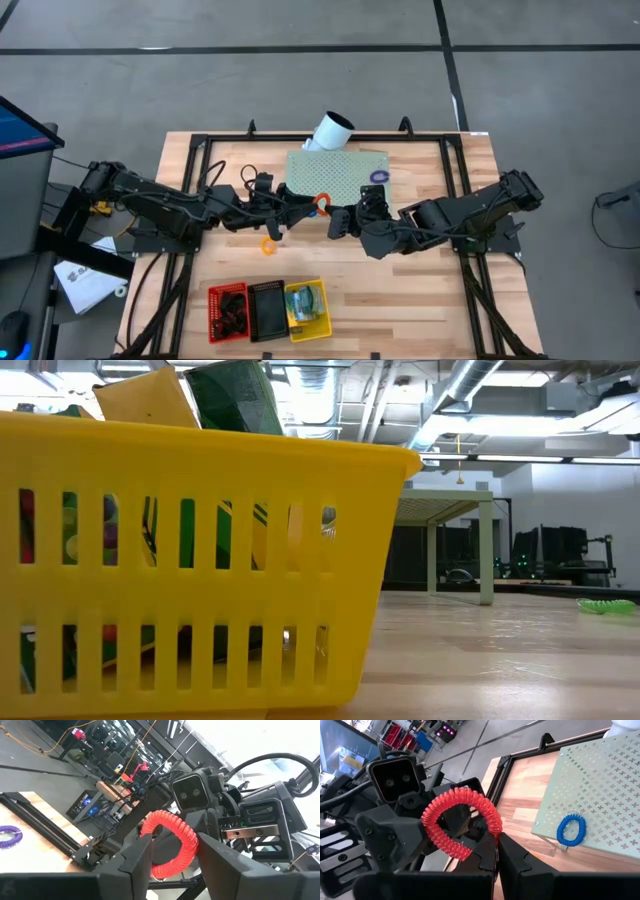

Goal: Pick & Place Office Desk Supplies
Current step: Put the orange spring keychain into the black bin

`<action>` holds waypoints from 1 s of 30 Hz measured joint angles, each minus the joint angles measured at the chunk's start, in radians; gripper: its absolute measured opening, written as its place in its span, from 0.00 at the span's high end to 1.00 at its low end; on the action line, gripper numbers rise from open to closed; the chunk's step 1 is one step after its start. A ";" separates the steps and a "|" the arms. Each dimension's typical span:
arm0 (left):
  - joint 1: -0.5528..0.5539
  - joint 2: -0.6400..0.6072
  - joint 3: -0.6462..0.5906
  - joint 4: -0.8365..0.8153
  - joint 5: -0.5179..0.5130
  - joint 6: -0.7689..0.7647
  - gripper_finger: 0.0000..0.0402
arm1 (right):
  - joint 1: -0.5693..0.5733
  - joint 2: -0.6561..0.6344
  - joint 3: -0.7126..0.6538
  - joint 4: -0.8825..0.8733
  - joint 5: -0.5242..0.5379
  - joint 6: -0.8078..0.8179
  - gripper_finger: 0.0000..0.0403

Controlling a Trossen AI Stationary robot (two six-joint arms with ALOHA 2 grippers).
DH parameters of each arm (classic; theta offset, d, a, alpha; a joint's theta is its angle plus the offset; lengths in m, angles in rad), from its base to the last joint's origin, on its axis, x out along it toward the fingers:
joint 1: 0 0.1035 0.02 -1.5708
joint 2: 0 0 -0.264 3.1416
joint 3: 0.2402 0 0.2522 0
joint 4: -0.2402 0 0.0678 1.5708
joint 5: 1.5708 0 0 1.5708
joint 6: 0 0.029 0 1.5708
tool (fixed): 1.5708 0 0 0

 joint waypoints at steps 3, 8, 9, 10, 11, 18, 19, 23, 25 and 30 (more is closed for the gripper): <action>0.001 0.000 0.000 0.000 0.000 -0.009 0.68 | -0.006 0.000 0.000 0.006 -0.001 -0.014 1.00; 0.006 0.000 0.000 0.001 -0.004 -0.013 0.91 | -0.007 0.000 0.000 0.007 -0.004 -0.015 1.00; 0.006 0.000 0.000 0.002 -0.004 -0.013 0.95 | -0.006 0.000 0.000 0.007 -0.004 -0.015 1.00; 0.006 0.000 0.000 0.002 -0.004 -0.013 0.96 | -0.006 0.000 0.000 0.007 -0.004 -0.015 1.00; 0.006 0.000 0.000 0.002 -0.004 -0.013 0.96 | -0.004 0.000 0.000 0.007 -0.004 -0.015 1.00; -0.003 -0.004 0.000 -0.003 -0.004 -0.013 0.99 | -0.003 0.000 0.000 0.015 0.001 -0.016 0.91; -0.011 -0.013 0.000 -0.018 -0.005 -0.013 0.99 | -0.003 0.000 0.000 0.022 0.002 -0.026 0.88; -0.042 -0.046 0.002 -0.153 -0.018 -0.013 0.99 | -0.003 -0.007 -0.001 0.093 0.008 -0.116 0.75; -0.062 -0.062 0.002 -0.243 -0.036 -0.016 0.99 | -0.003 -0.013 0.000 0.118 0.016 -0.144 0.69; -0.136 -0.130 0.001 -0.505 -0.002 -0.069 0.99 | -0.013 -0.038 -0.001 0.060 0.029 -0.157 0.54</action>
